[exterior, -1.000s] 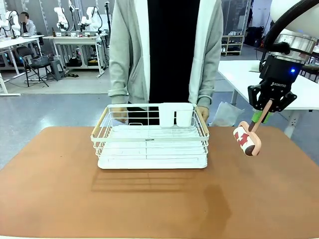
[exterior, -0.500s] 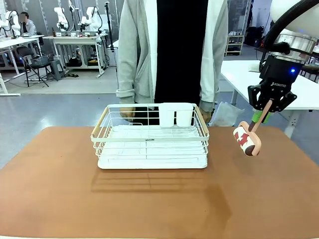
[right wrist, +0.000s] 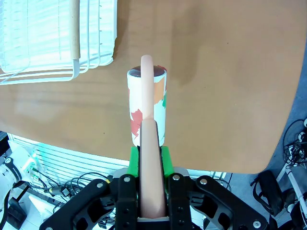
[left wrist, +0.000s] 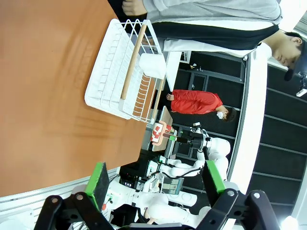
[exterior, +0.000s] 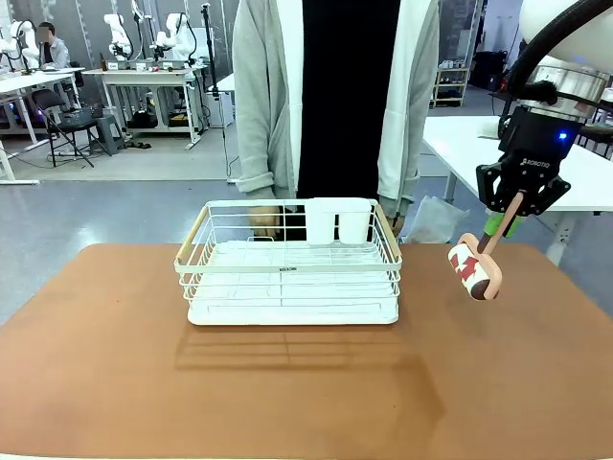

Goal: Clean the table.
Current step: Place the Lint Roller down when the Dish drying rack is positioned in the middle of the table.

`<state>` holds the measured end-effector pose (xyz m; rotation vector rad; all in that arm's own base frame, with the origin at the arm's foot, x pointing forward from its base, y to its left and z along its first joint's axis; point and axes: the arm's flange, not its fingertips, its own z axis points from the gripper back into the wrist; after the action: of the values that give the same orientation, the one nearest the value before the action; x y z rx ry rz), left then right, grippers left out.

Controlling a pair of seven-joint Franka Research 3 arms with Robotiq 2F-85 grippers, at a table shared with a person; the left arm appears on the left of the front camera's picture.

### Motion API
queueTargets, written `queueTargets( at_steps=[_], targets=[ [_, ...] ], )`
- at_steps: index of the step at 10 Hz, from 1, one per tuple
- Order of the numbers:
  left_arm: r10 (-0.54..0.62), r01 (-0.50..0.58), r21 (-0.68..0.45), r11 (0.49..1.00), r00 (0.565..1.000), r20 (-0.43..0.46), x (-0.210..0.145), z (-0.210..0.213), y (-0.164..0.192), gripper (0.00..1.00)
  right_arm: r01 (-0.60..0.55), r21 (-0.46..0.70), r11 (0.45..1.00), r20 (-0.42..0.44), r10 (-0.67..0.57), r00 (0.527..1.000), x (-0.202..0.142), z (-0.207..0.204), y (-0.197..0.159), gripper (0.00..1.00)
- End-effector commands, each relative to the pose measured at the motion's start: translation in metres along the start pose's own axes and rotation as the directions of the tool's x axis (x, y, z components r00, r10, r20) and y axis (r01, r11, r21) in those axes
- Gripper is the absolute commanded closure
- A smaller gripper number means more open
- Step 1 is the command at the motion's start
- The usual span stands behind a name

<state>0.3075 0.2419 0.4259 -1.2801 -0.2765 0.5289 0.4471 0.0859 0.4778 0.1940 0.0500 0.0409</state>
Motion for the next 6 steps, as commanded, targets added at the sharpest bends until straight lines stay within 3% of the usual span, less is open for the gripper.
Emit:
queueTargets(
  at_steps=[1, 4, 5, 6],
  targets=[
    [-0.009, 0.009, -0.022, 1.0, 1.0, 0.001, -0.0007, 0.0028, -0.0012, 0.0, -0.01, 0.003, 1.0, -0.002, 0.01, 1.0, 0.0018, 0.0039, 0.0025, 0.79],
    [-0.009, 0.009, -0.022, 1.0, 1.0, 0.001, -0.0007, 0.0028, -0.0012, 0.0, 0.0, 0.0, 1.0, 0.0, 0.0, 1.0, 0.0, 0.0, 0.0, 0.79],
    [-0.009, 0.009, -0.022, 1.0, 1.0, 0.001, -0.0007, 0.0028, -0.0012, 0.0, 0.237, 0.037, 0.971, 0.049, -0.239, 0.97, 0.005, 0.0009, -0.0006, 0.79],
    [-0.009, 0.009, -0.022, 1.0, 1.0, 0.001, -0.0007, 0.0028, -0.0012, 0.0, 0.454, 0.021, 0.891, 0.124, -0.453, 0.883, 0.0083, -0.0024, -0.0056, 0.79]
  ],
)
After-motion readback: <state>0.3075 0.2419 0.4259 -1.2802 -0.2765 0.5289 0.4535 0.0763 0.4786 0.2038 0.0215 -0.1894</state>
